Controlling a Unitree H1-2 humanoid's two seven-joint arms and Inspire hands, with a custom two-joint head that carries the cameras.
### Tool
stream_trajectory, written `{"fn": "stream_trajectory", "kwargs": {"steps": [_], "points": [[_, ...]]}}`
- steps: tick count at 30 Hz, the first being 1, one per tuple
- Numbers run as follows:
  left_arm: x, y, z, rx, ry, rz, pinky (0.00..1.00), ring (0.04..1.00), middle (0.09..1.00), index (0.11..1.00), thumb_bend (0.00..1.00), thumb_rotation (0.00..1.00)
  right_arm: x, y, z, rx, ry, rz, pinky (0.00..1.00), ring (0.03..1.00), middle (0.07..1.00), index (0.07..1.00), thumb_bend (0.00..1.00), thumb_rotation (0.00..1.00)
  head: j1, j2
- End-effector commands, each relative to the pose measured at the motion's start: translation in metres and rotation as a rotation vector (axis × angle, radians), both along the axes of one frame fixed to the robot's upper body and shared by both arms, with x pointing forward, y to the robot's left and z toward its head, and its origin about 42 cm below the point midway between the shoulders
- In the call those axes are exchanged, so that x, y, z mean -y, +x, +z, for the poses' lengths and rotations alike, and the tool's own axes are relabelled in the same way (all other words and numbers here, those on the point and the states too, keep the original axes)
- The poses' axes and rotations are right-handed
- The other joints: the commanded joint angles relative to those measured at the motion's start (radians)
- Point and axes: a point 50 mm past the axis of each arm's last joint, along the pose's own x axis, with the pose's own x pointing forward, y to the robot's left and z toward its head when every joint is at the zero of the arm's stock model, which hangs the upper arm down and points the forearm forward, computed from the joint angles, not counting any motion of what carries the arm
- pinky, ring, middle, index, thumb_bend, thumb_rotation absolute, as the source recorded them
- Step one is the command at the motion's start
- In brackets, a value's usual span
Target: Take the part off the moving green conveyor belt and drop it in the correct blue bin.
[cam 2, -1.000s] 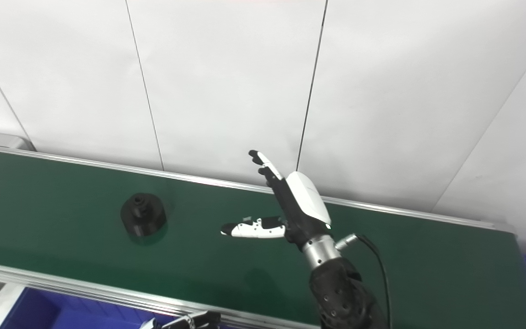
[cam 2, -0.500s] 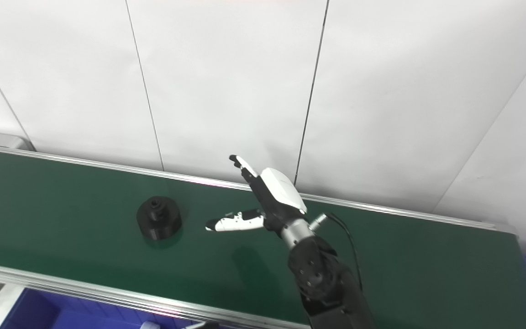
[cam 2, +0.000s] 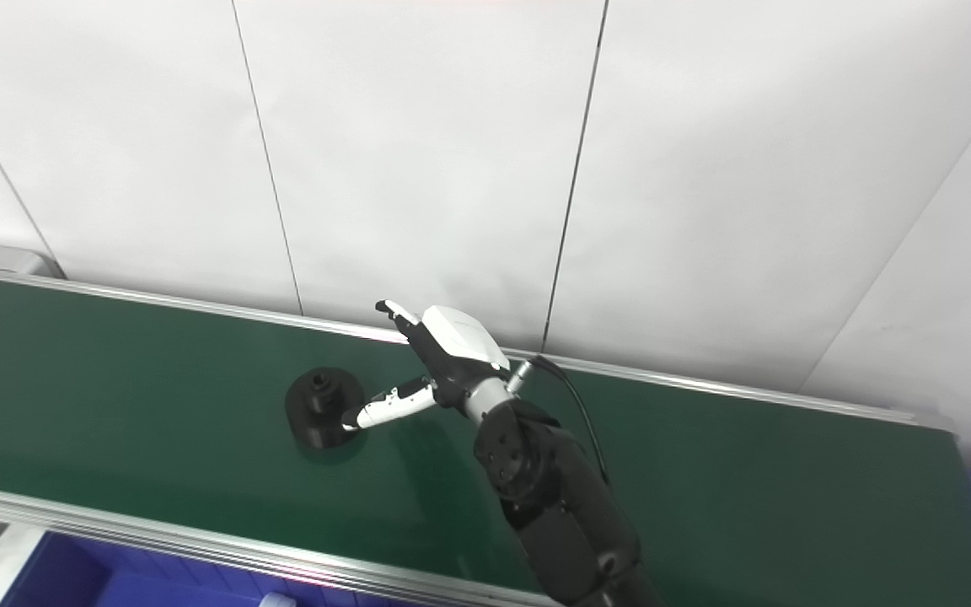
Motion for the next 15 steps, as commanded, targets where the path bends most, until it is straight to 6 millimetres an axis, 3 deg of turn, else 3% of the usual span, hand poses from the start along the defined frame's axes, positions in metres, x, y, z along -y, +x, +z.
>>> {"fn": "stream_trajectory", "kwargs": {"steps": [1, 15], "points": [[0.001, 0.003, 0.009, 0.065, -0.001, -0.002, 0.83, 0.915, 0.950, 0.910, 0.82, 0.54, -0.024, 0.006, 0.033, 0.088, 0.026, 0.066, 0.85, 0.915, 0.955, 0.971, 0.99, 0.46, 0.001, 0.001], [0.012, 0.001, 0.011, 0.068, -0.003, 0.008, 0.83, 0.914, 0.946, 0.919, 0.86, 0.57, -0.058, 0.003, 0.019, 0.093, -0.092, 0.112, 0.81, 0.886, 0.931, 0.954, 1.00, 0.43, 0.011, 0.016]]}}
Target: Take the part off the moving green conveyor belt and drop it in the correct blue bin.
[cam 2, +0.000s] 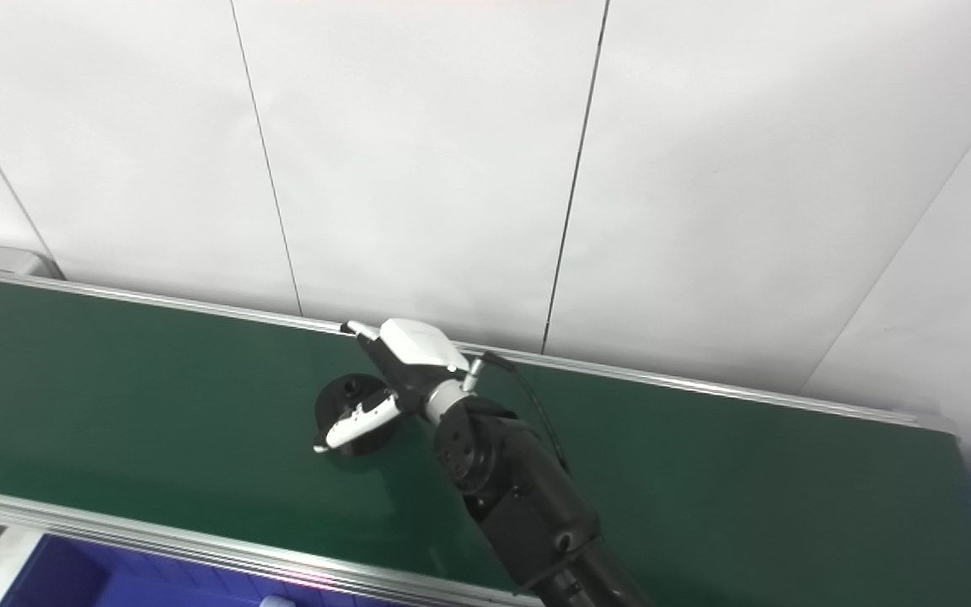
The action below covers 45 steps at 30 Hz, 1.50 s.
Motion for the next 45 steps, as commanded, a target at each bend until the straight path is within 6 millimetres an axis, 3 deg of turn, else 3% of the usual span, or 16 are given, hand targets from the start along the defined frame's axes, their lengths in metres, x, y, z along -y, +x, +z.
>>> {"fn": "stream_trajectory", "kwargs": {"steps": [1, 6, 10, 12, 13, 15, 17, 18, 20, 25, 28, 34, 37, 40, 43, 45], "points": [[0.004, 0.000, 0.007, 0.054, -0.005, 0.006, 0.83, 0.914, 0.945, 0.919, 0.86, 0.57, -0.021, 0.004, 0.030, 0.087, 0.025, 0.047, 0.81, 0.883, 0.930, 0.953, 1.00, 0.42, 0.004, 0.003], [0.007, -0.003, 0.010, 0.058, -0.011, 0.013, 0.83, 0.910, 0.942, 0.915, 0.86, 0.56, -0.017, 0.006, 0.009, 0.050, -0.046, 0.034, 0.76, 0.857, 0.918, 0.937, 1.00, 0.41, 0.011, 0.011], [0.009, -0.004, 0.011, 0.059, -0.023, 0.013, 0.83, 0.911, 0.944, 0.917, 0.85, 0.56, -0.007, 0.008, -0.008, 0.016, -0.100, 0.014, 0.71, 0.853, 0.917, 0.933, 0.99, 0.26, 0.012, 0.016], [0.009, -0.004, 0.012, 0.059, -0.029, 0.015, 0.83, 0.910, 0.942, 0.914, 0.85, 0.54, 0.000, 0.007, -0.014, 0.007, -0.114, 0.005, 0.65, 0.820, 0.896, 0.918, 0.92, 0.12, 0.013, 0.017], [0.010, -0.004, 0.012, 0.061, -0.030, 0.016, 0.83, 0.909, 0.942, 0.914, 0.84, 0.54, 0.002, 0.006, -0.016, 0.003, -0.124, 0.003, 0.61, 0.780, 0.860, 0.904, 0.86, 0.06, 0.013, 0.018], [0.009, -0.005, 0.012, 0.061, -0.030, 0.019, 0.83, 0.905, 0.941, 0.914, 0.83, 0.54, 0.007, 0.006, -0.017, 0.013, -0.137, 0.009, 0.46, 0.572, 0.578, 0.816, 0.61, 0.01, 0.012, 0.021], [0.009, -0.005, 0.013, 0.062, -0.031, 0.020, 0.83, 0.904, 0.942, 0.915, 0.83, 0.54, 0.010, 0.005, -0.018, 0.018, -0.126, 0.007, 0.44, 0.537, 0.528, 0.797, 0.57, 0.00, 0.011, 0.022], [0.009, -0.005, 0.013, 0.062, -0.032, 0.020, 0.82, 0.904, 0.941, 0.915, 0.83, 0.54, 0.012, 0.005, -0.018, 0.016, -0.116, 0.002, 0.42, 0.508, 0.478, 0.644, 0.54, 0.00, 0.011, 0.022], [0.009, -0.006, 0.013, 0.062, -0.032, 0.020, 0.82, 0.902, 0.941, 0.915, 0.83, 0.54, 0.014, 0.004, -0.015, 0.010, -0.111, -0.013, 0.38, 0.456, 0.447, 0.539, 0.53, 0.00, 0.011, 0.022], [0.007, -0.005, 0.013, 0.064, -0.026, 0.021, 0.82, 0.901, 0.940, 0.912, 0.82, 0.54, 0.015, 0.003, -0.008, 0.059, -0.100, -0.044, 0.21, 0.289, 0.461, 0.491, 0.53, 0.00, 0.006, 0.021], [0.007, -0.004, 0.013, 0.066, -0.025, 0.019, 0.83, 0.904, 0.942, 0.916, 0.82, 0.54, 0.015, 0.002, -0.004, 0.099, -0.083, -0.042, 0.26, 0.345, 0.413, 0.505, 0.52, 0.00, 0.006, 0.023], [0.006, -0.003, 0.014, 0.068, -0.025, 0.022, 0.83, 0.903, 0.940, 0.911, 0.82, 0.54, 0.013, -0.009, 0.014, 0.169, 0.016, -0.060, 0.22, 0.308, 0.397, 0.511, 0.52, 0.00, 0.000, 0.024], [0.005, -0.002, 0.014, 0.069, -0.018, 0.022, 0.83, 0.905, 0.943, 0.911, 0.82, 0.55, 0.015, -0.016, 0.027, 0.181, 0.092, -0.083, 0.29, 0.368, 0.468, 0.521, 0.52, 0.00, 0.000, 0.024], [0.004, -0.002, 0.014, 0.070, -0.018, 0.025, 0.82, 0.903, 0.941, 0.909, 0.82, 0.55, 0.021, -0.025, 0.043, 0.206, 0.148, -0.101, 0.31, 0.386, 0.501, 0.524, 0.51, 0.00, -0.013, 0.035], [0.003, -0.002, 0.015, 0.073, -0.017, 0.027, 0.82, 0.906, 0.943, 0.905, 0.83, 0.55, 0.036, -0.040, 0.061, 0.254, 0.229, -0.115, 0.24, 0.363, 0.479, 0.539, 0.51, 0.00, -0.021, 0.049], [0.002, -0.002, 0.016, 0.077, -0.017, 0.027, 0.83, 0.909, 0.947, 0.907, 0.82, 0.55, 0.044, -0.049, 0.069, 0.277, 0.250, -0.124, 0.23, 0.425, 0.454, 0.520, 0.51, 0.00, -0.029, 0.066]]}}
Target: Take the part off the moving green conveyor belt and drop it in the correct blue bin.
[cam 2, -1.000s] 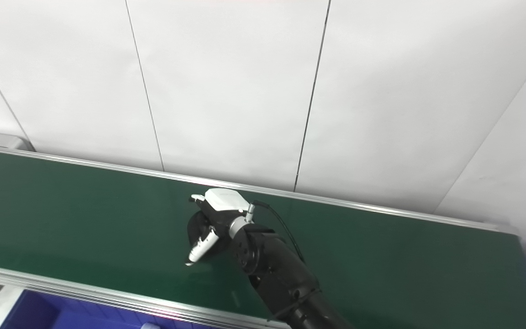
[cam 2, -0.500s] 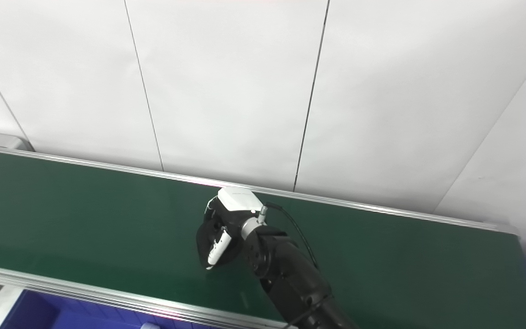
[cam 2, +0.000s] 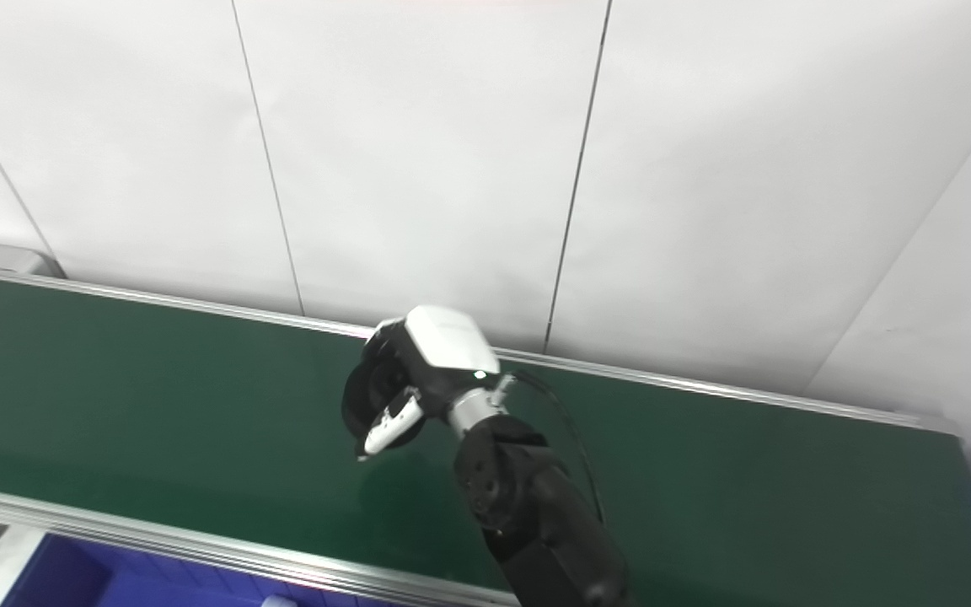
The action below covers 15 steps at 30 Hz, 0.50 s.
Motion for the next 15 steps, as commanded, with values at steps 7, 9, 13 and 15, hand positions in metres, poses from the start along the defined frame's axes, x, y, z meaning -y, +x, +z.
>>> {"fn": "stream_trajectory", "kwargs": {"steps": [7, 9, 13, 15], "points": [[-0.006, 0.001, 0.012, 0.067, -0.013, 0.012, 0.88, 0.938, 0.960, 0.921, 0.80, 0.54, 0.042, -0.040, 0.044, 0.137, 0.123, -0.067, 0.40, 0.431, 0.513, 0.486, 0.51, 0.00, -0.026, 0.044], [-0.007, 0.001, 0.013, 0.071, -0.009, 0.017, 0.89, 0.944, 0.963, 0.927, 0.80, 0.54, 0.055, -0.050, 0.047, 0.138, 0.142, -0.079, 0.42, 0.435, 0.510, 0.487, 0.51, 0.00, -0.034, 0.055], [-0.008, 0.003, 0.014, 0.081, -0.002, 0.022, 0.91, 0.958, 0.974, 0.948, 0.80, 0.56, 0.083, -0.075, 0.045, 0.133, 0.148, -0.104, 0.29, 0.377, 0.491, 0.530, 0.51, 0.00, -0.051, 0.074], [-0.008, 0.004, 0.016, 0.087, 0.002, 0.025, 0.91, 0.964, 0.977, 0.951, 0.79, 0.56, 0.092, -0.086, 0.044, 0.124, 0.146, -0.111, 0.26, 0.368, 0.489, 0.532, 0.51, 0.00, -0.068, 0.086]]}}
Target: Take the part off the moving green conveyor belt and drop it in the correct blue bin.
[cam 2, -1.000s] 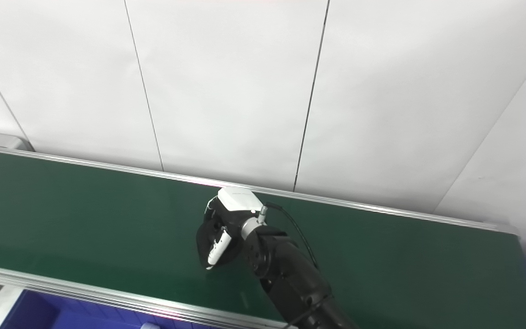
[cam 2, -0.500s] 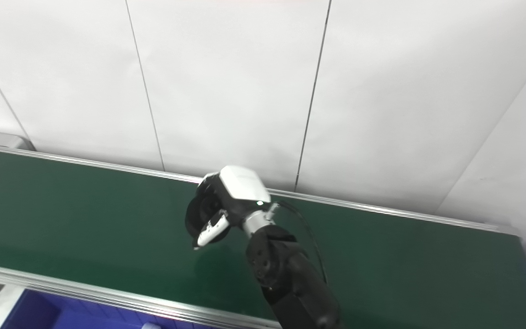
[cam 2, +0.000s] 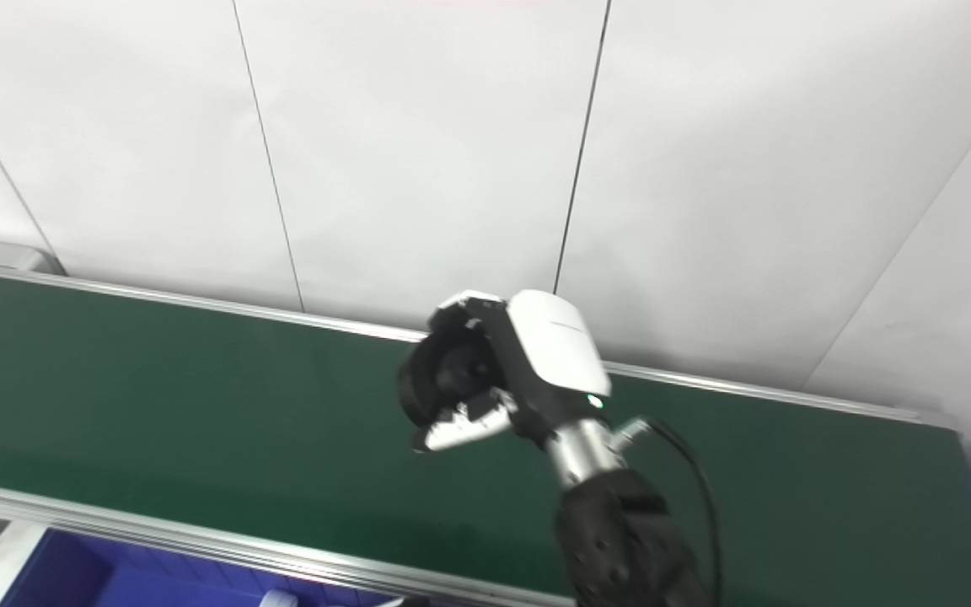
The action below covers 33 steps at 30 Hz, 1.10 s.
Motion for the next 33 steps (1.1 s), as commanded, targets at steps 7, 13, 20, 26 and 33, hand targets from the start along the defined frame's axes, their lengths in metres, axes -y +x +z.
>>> {"fn": "stream_trajectory", "kwargs": {"steps": [7, 13, 20, 26, 33], "points": [[0.003, 0.002, 0.025, 0.116, -0.019, 0.061, 0.94, 0.985, 1.000, 0.993, 0.78, 0.62, 0.050, -0.061, -0.004, -0.072, 0.020, -0.055, 0.22, 0.434, 0.426, 0.513, 0.51, 0.00, -0.100, 0.127], [-0.001, 0.015, 0.041, 0.156, -0.066, 0.117, 0.98, 1.000, 1.000, 0.998, 0.76, 0.68, 0.072, -0.117, -0.018, -0.207, -0.014, -0.066, 0.28, 0.368, 0.462, 0.531, 0.51, 0.00, -0.164, 0.226], [-0.004, 0.026, 0.059, 0.150, -0.051, 0.152, 0.90, 0.987, 1.000, 0.989, 0.73, 0.71, 0.083, -0.163, -0.060, -0.408, -0.049, -0.127, 0.21, 0.376, 0.437, 0.526, 0.51, 0.00, -0.168, 0.284], [-0.008, 0.025, 0.066, 0.138, -0.032, 0.190, 0.90, 0.970, 1.000, 0.976, 0.73, 0.71, 0.087, -0.174, -0.101, -0.500, -0.149, -0.158, 0.25, 0.359, 0.459, 0.538, 0.50, 0.00, -0.167, 0.302], [-0.011, 0.023, 0.072, 0.138, -0.011, 0.223, 0.91, 0.963, 0.997, 0.974, 0.73, 0.73, 0.083, -0.162, -0.127, -0.538, -0.270, -0.158, 0.25, 0.364, 0.452, 0.530, 0.51, 0.00, -0.171, 0.305]]}}
